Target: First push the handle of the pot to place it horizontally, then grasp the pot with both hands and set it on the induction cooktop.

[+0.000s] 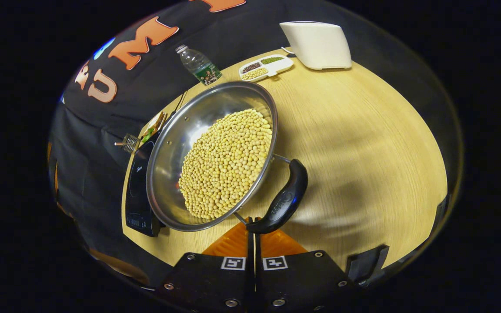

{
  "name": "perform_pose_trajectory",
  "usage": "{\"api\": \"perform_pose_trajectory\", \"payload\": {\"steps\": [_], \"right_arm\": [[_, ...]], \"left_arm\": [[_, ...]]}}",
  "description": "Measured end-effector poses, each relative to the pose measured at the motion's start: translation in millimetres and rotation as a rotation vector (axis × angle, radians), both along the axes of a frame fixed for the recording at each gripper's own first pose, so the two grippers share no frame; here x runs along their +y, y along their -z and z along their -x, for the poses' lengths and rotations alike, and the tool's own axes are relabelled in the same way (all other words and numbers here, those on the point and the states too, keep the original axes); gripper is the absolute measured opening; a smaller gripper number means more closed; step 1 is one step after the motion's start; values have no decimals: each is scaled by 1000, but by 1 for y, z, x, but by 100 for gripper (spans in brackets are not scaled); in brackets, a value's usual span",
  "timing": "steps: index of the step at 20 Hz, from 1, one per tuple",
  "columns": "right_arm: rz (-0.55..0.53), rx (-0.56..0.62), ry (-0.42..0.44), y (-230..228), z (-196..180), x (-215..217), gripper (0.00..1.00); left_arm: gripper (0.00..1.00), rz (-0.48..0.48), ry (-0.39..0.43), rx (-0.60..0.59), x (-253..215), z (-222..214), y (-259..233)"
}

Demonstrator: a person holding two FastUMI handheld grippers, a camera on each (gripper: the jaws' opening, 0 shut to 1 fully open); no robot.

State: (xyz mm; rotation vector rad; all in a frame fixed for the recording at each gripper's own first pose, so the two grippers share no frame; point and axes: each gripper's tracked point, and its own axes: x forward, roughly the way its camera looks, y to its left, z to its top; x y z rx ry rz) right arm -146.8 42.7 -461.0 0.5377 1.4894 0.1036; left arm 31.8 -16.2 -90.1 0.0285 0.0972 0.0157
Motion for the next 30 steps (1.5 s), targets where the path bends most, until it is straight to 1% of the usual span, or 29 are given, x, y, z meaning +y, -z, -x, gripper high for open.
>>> {"api": "perform_pose_trajectory", "payload": {"steps": [3, 5, 9, 12, 18, 22, 30], "right_arm": [[45, -23, 3, 6, -7, -11, 1], [50, -20, 21, 7, -11, -15, 1], [97, -33, 61, 14, -27, -31, 0], [74, -16, 100, 14, -32, -37, 0], [118, -42, 116, 21, -51, -53, 0], [117, -41, 155, 26, -63, -58, 0], [167, -46, 169, 36, -87, -68, 0]], "left_arm": [[98, -1, -8, 6, 3, 2, 2], [98, -5, -9, 12, 5, 2, 6], [98, -1, -18, 21, 10, 3, 9], [98, 2, -12, 31, 8, 3, 15], [98, -11, -4, 34, 6, 5, 17], [98, -16, -3, 48, 7, 8, 24], [98, -22, -5, 64, 15, 15, 30]]}}
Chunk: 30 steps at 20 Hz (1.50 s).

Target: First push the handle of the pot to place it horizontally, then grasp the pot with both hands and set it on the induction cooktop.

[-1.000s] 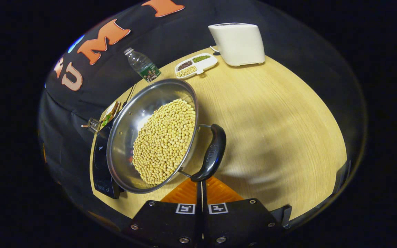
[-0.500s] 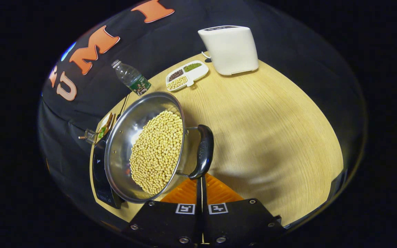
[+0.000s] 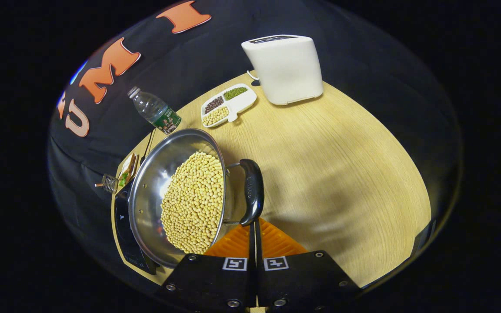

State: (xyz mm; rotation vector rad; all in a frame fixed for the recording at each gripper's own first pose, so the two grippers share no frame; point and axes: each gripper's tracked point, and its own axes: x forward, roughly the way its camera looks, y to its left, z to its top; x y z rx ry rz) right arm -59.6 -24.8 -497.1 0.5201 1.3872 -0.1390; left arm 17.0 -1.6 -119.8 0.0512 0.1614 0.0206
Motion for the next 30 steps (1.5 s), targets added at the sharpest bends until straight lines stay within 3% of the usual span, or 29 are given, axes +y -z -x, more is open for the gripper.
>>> {"api": "perform_pose_trajectory", "payload": {"steps": [9, 18, 20, 23, 24, 25, 27, 30], "right_arm": [[31, -13, -17, 11, -34, -3, 0], [4, -76, -35, -14, -46, -3, 0], [-15, -134, -53, -34, -49, -1, 9], [43, -197, -109, -53, -54, -9, 38], [55, -209, -126, -58, -56, -8, 38], [64, -217, -132, -61, -58, -8, 55], [92, -228, -127, -61, -62, -11, 70], [122, -223, -136, -54, -63, -12, 81]], "left_arm": [[97, -42, -54, 2, 32, 7, 1], [97, 12, -25, 99, 25, 1, 33], [98, 21, -24, 150, 23, -2, 46], [97, 19, -5, 211, 10, -8, 62], [97, 20, 13, 233, 3, -9, 69], [98, 23, 30, 258, -3, -11, 76], [99, 40, 81, 310, -19, -15, 94], [96, 74, 144, 424, -40, -20, 130]]}}
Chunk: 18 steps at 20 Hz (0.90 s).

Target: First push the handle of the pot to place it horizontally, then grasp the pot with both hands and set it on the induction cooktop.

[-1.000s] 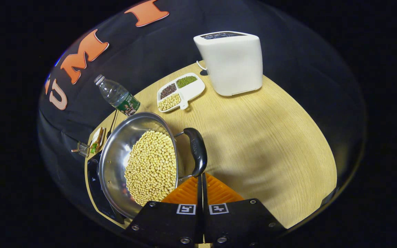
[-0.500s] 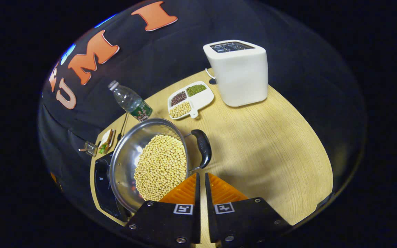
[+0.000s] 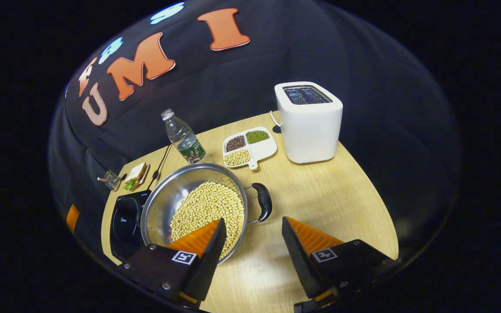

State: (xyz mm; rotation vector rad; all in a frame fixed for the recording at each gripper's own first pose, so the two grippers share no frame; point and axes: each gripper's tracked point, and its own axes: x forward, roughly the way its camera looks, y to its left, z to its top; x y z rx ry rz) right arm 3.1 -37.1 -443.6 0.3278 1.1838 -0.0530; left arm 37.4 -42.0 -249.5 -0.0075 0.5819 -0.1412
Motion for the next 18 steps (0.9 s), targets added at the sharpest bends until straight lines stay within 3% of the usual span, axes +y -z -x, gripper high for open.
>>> {"api": "perform_pose_trajectory", "payload": {"steps": [5, 11, 13, 15, 16, 18], "right_arm": [[-11, 4, -37, 7, -2, 14, 86], [-1, 7, -63, 22, -8, 21, 86], [16, -2, -60, 28, -15, 22, 86], [10, 0, -59, 34, -19, 24, 86], [19, 2, -60, 38, -21, 22, 86], [44, 10, -61, 45, -23, 16, 86]], "left_arm": [[96, 41, 155, 196, -44, -5, 69], [100, 42, 150, 349, -66, -32, 134], [98, -21, 147, 375, -60, -44, 157], [98, -6, 145, 417, -69, -47, 176], [93, 1, 148, 434, -75, -46, 180], [92, -39, 165, 432, -75, -52, 188]]}}
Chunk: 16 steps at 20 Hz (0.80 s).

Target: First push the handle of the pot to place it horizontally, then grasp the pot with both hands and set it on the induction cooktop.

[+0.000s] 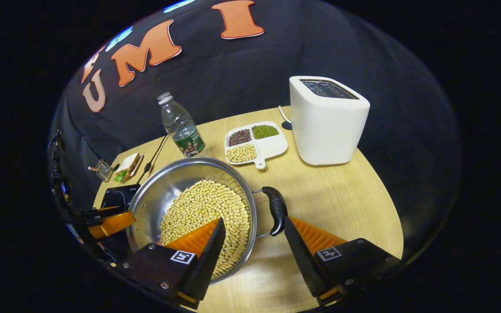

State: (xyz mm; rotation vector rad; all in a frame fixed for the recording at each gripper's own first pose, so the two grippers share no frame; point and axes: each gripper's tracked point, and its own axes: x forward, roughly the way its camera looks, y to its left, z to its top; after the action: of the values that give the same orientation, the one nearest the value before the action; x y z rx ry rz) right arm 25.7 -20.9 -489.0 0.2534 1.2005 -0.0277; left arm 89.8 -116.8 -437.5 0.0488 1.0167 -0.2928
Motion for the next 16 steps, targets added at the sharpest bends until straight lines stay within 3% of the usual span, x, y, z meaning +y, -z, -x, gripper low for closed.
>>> {"api": "perform_pose_trajectory", "payload": {"steps": [5, 16], "right_arm": [[61, 13, -25, 13, 3, -12, 87], [152, 13, 15, 36, -9, -36, 84]], "left_arm": [[90, 36, -23, -6, -16, -7, 10], [89, 53, -72, -15, -45, -25, 43]]}}
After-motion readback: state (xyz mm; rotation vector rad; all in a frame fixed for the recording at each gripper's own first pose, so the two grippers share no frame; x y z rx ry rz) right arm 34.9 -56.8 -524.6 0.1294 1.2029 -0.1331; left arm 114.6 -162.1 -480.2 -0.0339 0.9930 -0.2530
